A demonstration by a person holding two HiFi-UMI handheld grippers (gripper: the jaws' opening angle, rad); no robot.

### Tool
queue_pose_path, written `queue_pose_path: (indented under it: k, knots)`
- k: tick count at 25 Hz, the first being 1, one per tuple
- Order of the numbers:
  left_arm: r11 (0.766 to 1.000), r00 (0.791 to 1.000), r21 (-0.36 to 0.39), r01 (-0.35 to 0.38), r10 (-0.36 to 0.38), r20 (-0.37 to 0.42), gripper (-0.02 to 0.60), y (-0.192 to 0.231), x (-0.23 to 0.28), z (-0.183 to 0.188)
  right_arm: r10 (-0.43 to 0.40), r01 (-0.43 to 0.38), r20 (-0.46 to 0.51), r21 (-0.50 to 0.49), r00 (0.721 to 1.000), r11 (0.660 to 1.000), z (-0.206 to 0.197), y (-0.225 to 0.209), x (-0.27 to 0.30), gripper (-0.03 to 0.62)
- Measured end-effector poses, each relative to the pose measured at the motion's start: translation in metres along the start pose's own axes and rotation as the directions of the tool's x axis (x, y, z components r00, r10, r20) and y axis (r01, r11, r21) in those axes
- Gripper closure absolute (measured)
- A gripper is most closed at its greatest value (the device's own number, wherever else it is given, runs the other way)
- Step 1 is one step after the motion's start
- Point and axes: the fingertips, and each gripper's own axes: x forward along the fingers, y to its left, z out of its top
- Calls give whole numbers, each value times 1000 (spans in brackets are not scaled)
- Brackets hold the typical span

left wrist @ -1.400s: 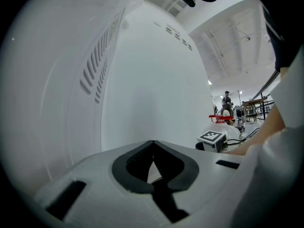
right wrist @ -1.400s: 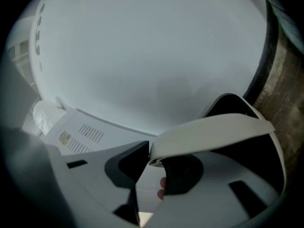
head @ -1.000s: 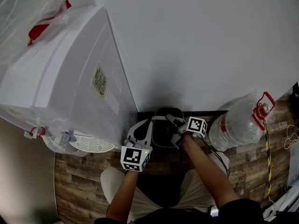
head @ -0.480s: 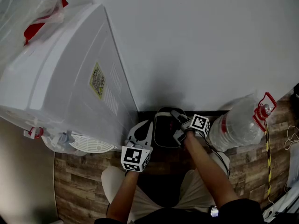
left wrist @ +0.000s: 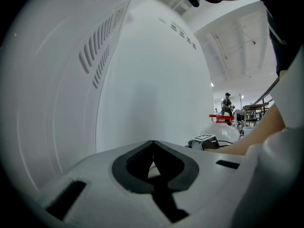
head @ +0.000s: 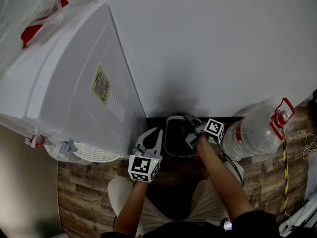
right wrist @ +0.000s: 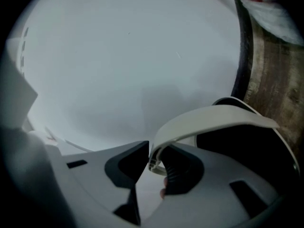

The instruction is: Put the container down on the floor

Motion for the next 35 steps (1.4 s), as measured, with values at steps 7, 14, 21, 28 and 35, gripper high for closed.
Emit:
queue_pose_path:
  k: [7,14,21,28,35]
  knots:
    - [1000,1000,-5,-5,5,-7,563,-1,0,-4,-12,12,18,2,1000,1000,8,-1,3,503]
    - [999,1000,-32,-27,27,5,563,7,0,-3,-28,29,33,-5,999,1000,14,-3,8,503]
    - [999,1000,-36,-13,13,-2,563,0,6,-8,-25,25,1,-10,1000,1000,18,-5,14,502]
    - [999,1000,-36,3,-4,-16,563,-6,9,-14,-30,29,-15,-28,999,999,26,-9,24,499]
    - [999,1000,-43,0,-1,-23,563,-5,9,-18,-26,25,-13,-41,1000,999,31,-13,29,496]
